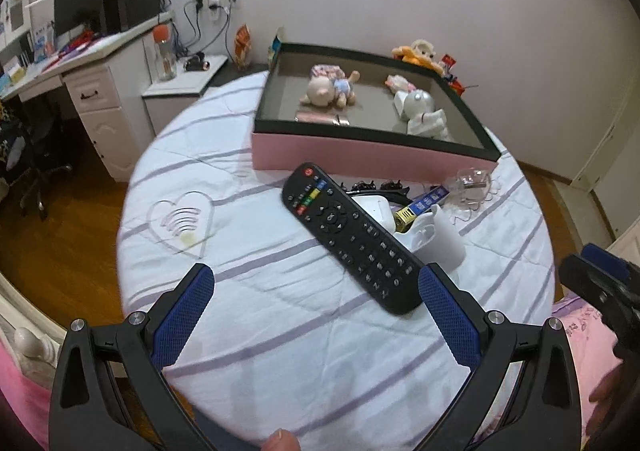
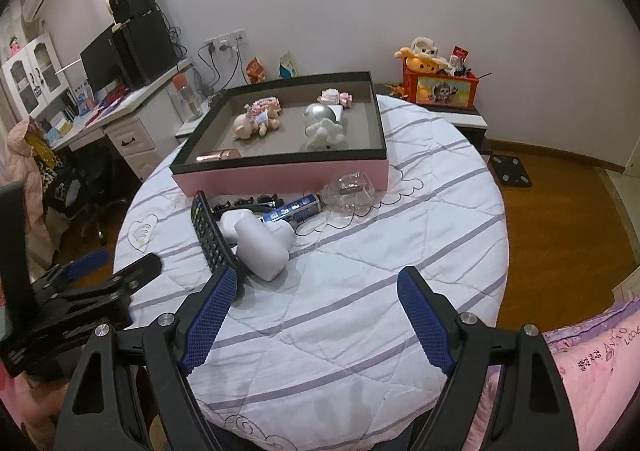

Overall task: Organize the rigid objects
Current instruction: 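Withdraw both tools from the box toward the remote and white cup-shaped object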

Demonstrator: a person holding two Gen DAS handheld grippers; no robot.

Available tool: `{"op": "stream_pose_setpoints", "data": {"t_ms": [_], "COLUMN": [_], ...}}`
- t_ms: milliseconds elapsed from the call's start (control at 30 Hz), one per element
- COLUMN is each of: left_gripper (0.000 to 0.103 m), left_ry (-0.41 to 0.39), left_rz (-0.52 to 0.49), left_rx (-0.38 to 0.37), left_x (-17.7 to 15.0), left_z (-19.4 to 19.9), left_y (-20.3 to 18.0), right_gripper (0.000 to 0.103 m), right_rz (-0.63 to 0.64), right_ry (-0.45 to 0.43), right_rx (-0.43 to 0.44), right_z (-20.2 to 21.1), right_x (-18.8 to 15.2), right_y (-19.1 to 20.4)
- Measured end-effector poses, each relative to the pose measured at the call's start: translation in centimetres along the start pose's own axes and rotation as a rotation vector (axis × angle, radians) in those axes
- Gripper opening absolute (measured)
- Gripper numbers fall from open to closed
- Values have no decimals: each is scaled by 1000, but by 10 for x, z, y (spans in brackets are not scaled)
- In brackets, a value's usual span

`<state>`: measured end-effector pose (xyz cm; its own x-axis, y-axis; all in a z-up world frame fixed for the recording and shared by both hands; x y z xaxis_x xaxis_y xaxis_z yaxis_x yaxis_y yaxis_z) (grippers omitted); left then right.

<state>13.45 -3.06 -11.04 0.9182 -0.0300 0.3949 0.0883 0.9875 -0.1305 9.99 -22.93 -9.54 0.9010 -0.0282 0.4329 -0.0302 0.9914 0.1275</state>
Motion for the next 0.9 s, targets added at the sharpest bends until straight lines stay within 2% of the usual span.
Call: {"op": "stream_pose_setpoints", "data": {"t_ms": [300, 467, 600, 767, 900], "left_gripper": [103, 103, 99, 83, 83], "left_ry": [56, 104, 85, 67, 52], "left_rz": [54, 68, 58, 40, 13], "left_rx": [-23, 44, 63, 57, 61], "left_x": [28, 21, 8, 0, 1], "left_z": [-48, -78, -76, -67, -68], "left_y": [-9, -2, 11, 21, 22], "right_gripper": [84, 84, 84, 84, 84], "right_rz": [-7, 4, 14, 28, 53], "right_ry": [49, 67, 84, 99, 110], "right_rx": [6, 14, 26, 50, 77], "right_z": [-25, -34, -43, -57, -68], "right_x": [7, 9, 9, 11, 14], "right_y": [-4, -3, 0, 6, 19]}}
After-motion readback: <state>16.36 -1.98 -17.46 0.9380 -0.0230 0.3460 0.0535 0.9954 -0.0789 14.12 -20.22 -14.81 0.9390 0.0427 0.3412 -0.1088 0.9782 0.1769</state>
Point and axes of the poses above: each gripper's, at about its wrist camera, not at the fingertips, and z roughly against the way its jaws point, y to its left, x to its top, the point moved 8 cm from there along -z, roughly the way its jaws point, and after that the axes turned 15 degrees about y, right-handed, at the moved point
